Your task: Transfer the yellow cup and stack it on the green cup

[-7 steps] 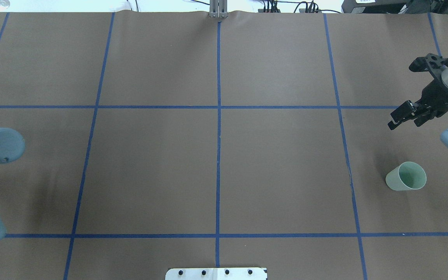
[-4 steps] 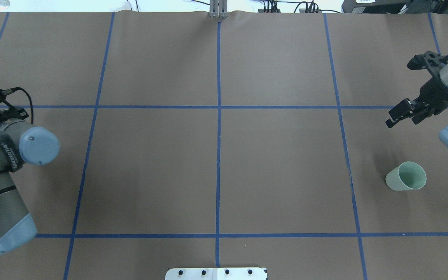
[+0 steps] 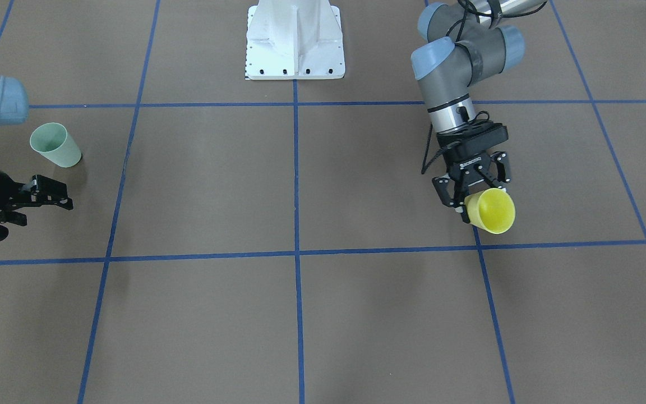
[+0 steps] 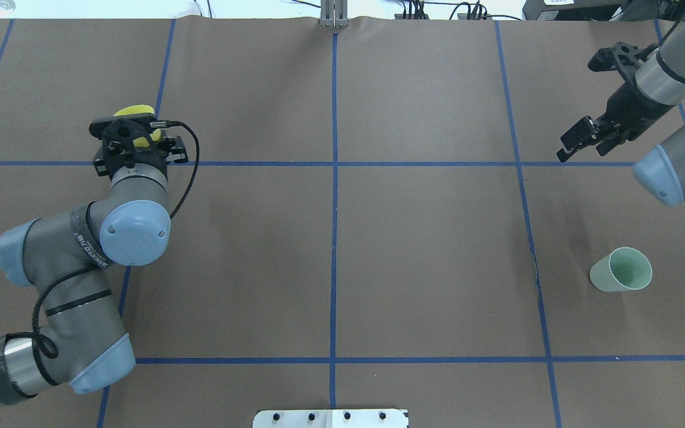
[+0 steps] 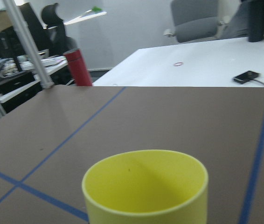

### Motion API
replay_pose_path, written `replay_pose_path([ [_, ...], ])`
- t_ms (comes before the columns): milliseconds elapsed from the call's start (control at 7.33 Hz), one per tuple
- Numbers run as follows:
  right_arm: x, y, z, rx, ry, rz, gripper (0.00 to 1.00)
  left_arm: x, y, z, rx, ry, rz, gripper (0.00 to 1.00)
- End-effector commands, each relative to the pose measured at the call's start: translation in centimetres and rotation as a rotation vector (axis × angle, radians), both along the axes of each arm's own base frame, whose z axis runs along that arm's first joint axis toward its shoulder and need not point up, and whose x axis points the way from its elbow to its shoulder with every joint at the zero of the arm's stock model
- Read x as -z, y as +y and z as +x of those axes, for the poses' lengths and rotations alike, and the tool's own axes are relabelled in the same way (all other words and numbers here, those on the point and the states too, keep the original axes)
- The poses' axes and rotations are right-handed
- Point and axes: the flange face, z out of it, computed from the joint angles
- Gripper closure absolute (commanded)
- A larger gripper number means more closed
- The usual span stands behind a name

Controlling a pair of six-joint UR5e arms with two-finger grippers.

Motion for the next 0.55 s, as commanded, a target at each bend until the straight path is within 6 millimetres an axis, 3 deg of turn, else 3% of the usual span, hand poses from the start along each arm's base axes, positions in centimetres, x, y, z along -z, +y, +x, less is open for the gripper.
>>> replay_pose_path([
  [0, 5.4, -2.1, -1.8, -0.056, -0.029, -0.018, 0.00, 1.7, -0.8, 9.2, -0.228, 0.166, 0.270, 0.35],
  [136, 8.0, -2.3, -2.8, -0.080, -0.051, -0.024, 0.00, 2.4, -0.9, 10.7, -0.344, 0.140, 0.337, 0.34],
  [273, 10.6, -2.0, -4.6, -0.109, -0.088, -0.041, 0.00, 6.3, -0.9, 11.6, -0.421, 0.144, 0.412, 0.34],
  [409, 12.1, -1.3, -6.7, -0.125, -0.117, -0.052, 0.00, 7.3, -0.6, 12.2, -0.477, 0.178, 0.417, 0.34],
])
